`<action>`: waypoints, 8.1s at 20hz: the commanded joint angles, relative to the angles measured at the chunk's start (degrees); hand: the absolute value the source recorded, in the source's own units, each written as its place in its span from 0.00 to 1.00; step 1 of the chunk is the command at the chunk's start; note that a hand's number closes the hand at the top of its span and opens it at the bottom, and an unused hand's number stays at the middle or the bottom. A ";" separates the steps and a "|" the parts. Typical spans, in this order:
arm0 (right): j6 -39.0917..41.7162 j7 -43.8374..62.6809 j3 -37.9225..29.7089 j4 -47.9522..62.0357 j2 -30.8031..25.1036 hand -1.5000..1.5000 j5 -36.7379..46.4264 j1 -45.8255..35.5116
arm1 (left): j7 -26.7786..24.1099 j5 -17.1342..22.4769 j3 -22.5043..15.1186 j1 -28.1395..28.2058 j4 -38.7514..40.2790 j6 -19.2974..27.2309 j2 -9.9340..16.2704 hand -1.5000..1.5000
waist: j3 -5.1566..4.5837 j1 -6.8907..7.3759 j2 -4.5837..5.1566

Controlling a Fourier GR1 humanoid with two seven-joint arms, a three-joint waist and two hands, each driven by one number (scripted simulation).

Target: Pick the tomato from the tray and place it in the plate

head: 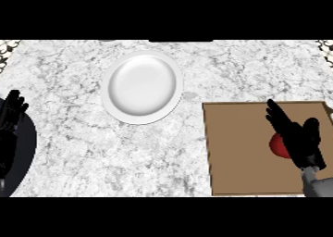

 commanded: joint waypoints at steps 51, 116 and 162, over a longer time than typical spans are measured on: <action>-10.74 66.53 1.58 -17.82 8.90 0.00 62.37 4.47 | -1.23 -1.96 -1.69 -0.52 6.48 -11.08 -9.29 0.50 | -0.29 -0.83 -2.14; 6.46 70.72 36.32 -32.55 26.50 1.00 111.99 -9.46 | -3.86 -7.57 -0.71 -5.34 12.69 -13.56 -14.23 0.50 | -0.24 1.44 -1.90; -61.36 56.58 5.82 22.07 26.58 0.00 72.90 -43.67 | -2.27 -8.37 -1.75 -9.39 14.24 -14.03 -16.26 0.50 | -0.04 4.07 -1.14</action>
